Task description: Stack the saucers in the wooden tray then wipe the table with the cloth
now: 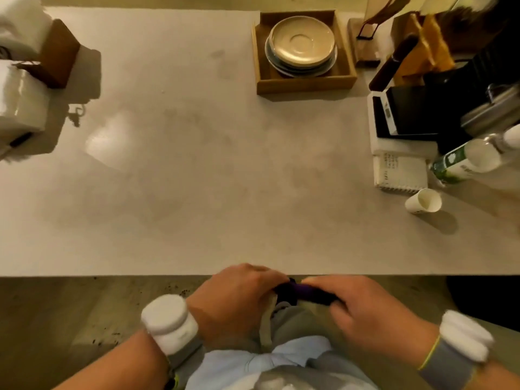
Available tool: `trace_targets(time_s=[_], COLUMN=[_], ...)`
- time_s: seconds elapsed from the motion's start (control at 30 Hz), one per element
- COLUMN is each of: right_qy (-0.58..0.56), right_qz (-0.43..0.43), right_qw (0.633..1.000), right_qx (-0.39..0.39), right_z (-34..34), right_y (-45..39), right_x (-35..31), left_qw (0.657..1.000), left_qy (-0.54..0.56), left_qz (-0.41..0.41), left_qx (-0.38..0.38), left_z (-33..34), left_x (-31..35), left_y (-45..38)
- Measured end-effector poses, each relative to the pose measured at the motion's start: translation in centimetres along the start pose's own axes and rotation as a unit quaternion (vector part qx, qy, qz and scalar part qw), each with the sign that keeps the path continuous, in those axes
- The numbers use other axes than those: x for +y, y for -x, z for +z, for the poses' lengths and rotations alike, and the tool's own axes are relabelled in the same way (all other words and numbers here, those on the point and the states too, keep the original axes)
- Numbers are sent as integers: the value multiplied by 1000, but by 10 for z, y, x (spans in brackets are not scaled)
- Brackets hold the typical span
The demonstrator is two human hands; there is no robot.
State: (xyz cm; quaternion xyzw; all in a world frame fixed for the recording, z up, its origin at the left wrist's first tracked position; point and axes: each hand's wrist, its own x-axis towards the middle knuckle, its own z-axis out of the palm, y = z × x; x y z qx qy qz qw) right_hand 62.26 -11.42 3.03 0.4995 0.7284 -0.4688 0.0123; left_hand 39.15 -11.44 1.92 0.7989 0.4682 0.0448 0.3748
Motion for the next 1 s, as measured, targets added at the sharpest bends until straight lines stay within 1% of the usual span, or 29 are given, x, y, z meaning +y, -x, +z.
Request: trace_targets(time_s=[0.07,0.13,0.23,0.3,0.37,0.4,0.43,0.5,0.57,0.63,0.67,0.73,0.8,0.83,0.87,0.93,1.0], right_qy=[-22,-52,-158,-269,-340,-342,-326,-272,-186,-114,-98,-74,-62,-67,-96,-198,-328], right_qz=[-17,-27,14,62,107,121,130,131,128,127,125,119,107,99,87,67,46], right_qw=[999,995,979,949,921,917,920,933,954,965,967,966,963,963,962,953,928], right_qx=[28,79,132,150,157,165,176,195,199,199,201,217,239,243,242,218,170], right_z=[-27,-49,-72,-80,-85,-87,-87,-87,-88,-89,-89,-92,-96,-97,-98,-102,-111], right_y=[-4,-12,-33,-50,-64,-71,-78,-89,-97,-99,-99,-98,-96,-96,-97,-103,-109], right_x=[3,10,32,49,63,69,74,81,86,89,90,92,92,90,84,65,37], left_qw=[1000,998,986,963,927,910,901,906,918,923,921,908,881,860,833,774,720], left_qy=[4,41,133,219,305,334,344,309,255,216,215,251,327,375,429,526,607], left_qz=[-10,-33,-90,-147,-210,-235,-251,-271,-281,-291,-297,-302,-302,-303,-298,-296,-266], left_qx=[27,37,43,52,64,73,84,105,118,126,132,143,158,169,183,192,209], left_z=[-14,-29,-41,-40,-34,-31,-27,-23,-24,-29,-30,-36,-42,-46,-52,-68,-84], left_x=[8,10,7,1,-3,-5,-8,-13,-17,-22,-24,-31,-36,-39,-39,-44,-48], left_y=[-18,-36,-65,-84,-103,-112,-119,-132,-140,-139,-137,-132,-124,-118,-113,-101,-88])
